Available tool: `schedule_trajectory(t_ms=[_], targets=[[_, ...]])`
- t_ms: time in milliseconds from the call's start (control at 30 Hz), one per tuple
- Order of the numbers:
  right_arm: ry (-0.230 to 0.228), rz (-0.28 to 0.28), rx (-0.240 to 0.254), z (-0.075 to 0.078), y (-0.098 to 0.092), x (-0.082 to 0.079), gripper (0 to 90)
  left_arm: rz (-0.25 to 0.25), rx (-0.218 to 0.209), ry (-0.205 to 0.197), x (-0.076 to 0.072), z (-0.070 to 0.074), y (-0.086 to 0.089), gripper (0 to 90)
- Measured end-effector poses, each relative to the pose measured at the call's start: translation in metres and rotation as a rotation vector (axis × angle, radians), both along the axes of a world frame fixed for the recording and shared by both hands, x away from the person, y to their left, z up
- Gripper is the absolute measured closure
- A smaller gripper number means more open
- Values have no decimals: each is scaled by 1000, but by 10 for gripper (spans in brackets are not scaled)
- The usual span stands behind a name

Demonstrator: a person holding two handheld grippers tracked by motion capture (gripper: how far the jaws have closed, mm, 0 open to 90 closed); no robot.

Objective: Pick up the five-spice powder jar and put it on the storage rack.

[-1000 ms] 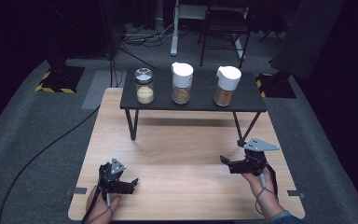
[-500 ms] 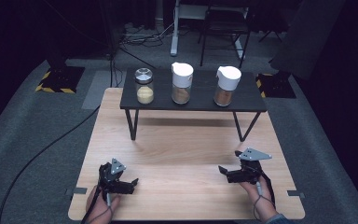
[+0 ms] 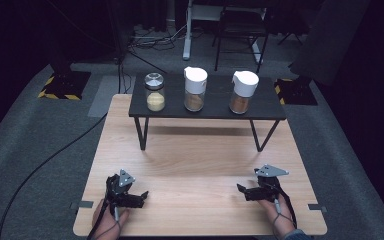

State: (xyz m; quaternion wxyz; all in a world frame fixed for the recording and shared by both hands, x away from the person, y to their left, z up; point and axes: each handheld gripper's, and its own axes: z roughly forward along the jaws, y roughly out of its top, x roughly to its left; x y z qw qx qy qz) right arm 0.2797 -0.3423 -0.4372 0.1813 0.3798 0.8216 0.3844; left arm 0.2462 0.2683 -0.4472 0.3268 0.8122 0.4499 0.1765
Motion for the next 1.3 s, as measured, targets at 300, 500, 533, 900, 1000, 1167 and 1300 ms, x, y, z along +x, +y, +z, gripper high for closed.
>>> schedule_trajectory(t_ms=[300,500,533,900,1000,1167,1300], targets=[[60,-29,-25,-8,1,5,20,0,0,1,0,0,0,3],[55,-41,-54,-11,6,3,0,0,0,0,0,0,0,3],[56,-41,-53,-11,6,3,0,0,0,0,0,0,0,3],[57,-43,-53,-11,6,3,0,0,0,0,0,0,0,3],[57,-43,-53,-11,6,3,0,0,0,0,0,0,0,3],[57,-45,-53,-11,6,2,0,8,-1,1,0,0,-1,3],[57,-46,-53,-11,6,2,0,7,1,0,0,0,-1,3]])
